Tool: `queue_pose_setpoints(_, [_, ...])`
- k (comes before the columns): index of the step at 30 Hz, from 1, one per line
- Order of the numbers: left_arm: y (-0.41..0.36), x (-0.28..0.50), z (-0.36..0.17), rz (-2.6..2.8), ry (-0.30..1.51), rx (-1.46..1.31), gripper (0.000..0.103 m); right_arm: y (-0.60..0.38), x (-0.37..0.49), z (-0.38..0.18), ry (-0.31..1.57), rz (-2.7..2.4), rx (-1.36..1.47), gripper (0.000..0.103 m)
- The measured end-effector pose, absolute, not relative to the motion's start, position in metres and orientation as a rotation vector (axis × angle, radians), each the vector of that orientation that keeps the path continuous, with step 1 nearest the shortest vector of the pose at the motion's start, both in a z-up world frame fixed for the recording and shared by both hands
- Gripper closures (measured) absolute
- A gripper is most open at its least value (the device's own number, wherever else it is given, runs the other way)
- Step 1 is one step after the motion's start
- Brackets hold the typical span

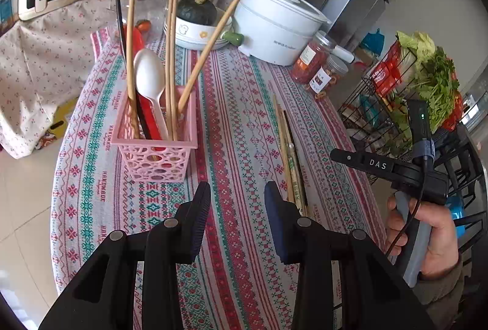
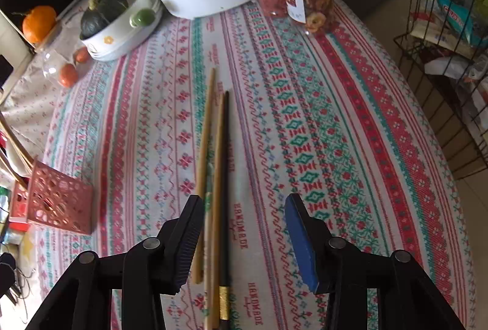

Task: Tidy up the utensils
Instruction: 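Grasp a bamboo chopstick with the left tool while the right tool grasps a plastic-wrapped chopstick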

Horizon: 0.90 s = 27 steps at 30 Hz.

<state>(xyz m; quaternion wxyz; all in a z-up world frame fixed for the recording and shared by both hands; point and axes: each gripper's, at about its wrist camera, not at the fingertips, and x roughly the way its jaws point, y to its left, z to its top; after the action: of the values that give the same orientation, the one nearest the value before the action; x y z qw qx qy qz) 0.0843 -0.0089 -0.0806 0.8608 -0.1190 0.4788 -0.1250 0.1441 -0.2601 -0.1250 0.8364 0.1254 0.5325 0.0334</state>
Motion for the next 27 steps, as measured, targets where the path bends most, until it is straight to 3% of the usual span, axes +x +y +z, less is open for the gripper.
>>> queue_pose_setpoints(7, [-0.037, 0.084, -0.104, -0.282, 1.067, -0.197, 0.064, -0.252, 0.143, -0.135, 1.177, 0.105, 0.223, 0.068])
queue_pose_setpoints(13, [-0.041, 0.090, -0.119, -0.269, 1.108, -0.199, 0.064, -0.229, 0.150, -0.151, 1.240, 0.171, 0.149, 0.082])
queue_pose_setpoints(27, [-0.035, 0.092, -0.123, -0.249, 1.116, -0.212, 0.064, -0.176, 0.138, -0.173, 1.276, 0.274, -0.102, 0.095])
